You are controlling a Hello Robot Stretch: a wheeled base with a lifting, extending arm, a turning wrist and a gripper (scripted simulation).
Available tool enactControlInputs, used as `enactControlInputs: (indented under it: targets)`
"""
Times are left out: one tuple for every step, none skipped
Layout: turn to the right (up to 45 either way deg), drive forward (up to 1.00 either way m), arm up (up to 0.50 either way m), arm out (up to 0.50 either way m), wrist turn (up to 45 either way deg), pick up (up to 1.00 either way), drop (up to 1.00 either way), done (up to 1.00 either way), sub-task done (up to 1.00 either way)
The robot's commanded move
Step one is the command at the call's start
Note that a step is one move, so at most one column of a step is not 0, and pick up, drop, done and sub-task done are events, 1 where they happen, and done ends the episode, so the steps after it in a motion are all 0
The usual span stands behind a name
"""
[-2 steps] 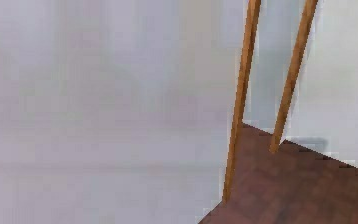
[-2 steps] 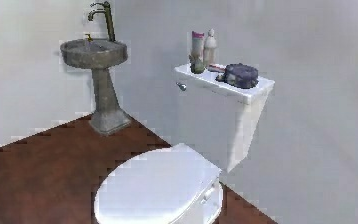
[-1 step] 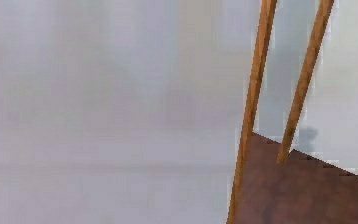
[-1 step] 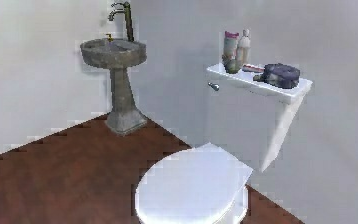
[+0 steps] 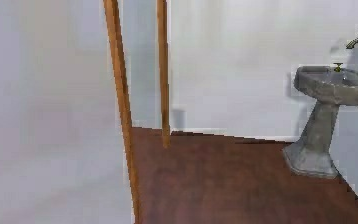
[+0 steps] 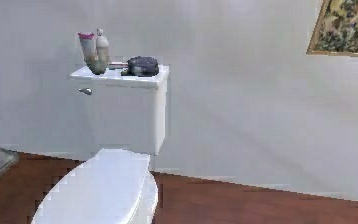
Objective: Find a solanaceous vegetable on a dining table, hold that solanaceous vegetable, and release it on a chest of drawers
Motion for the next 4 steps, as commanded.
enactControlInputs:
  targets:
    - [0.0, 1.0, 0.0, 0.0, 0.0, 0.0, 0.0, 0.0, 0.0]
    - [9.0, 0.0, 0.0, 0.0, 0.0, 0.0, 0.0, 0.0, 0.0]
    - [0.0, 0.25, 0.0, 0.0, 0.0, 0.0, 0.0, 0.0, 0.0]
    - [-45.0, 0.0, 0.0, 0.0, 0.0, 0.0, 0.0, 0.0, 0.0]
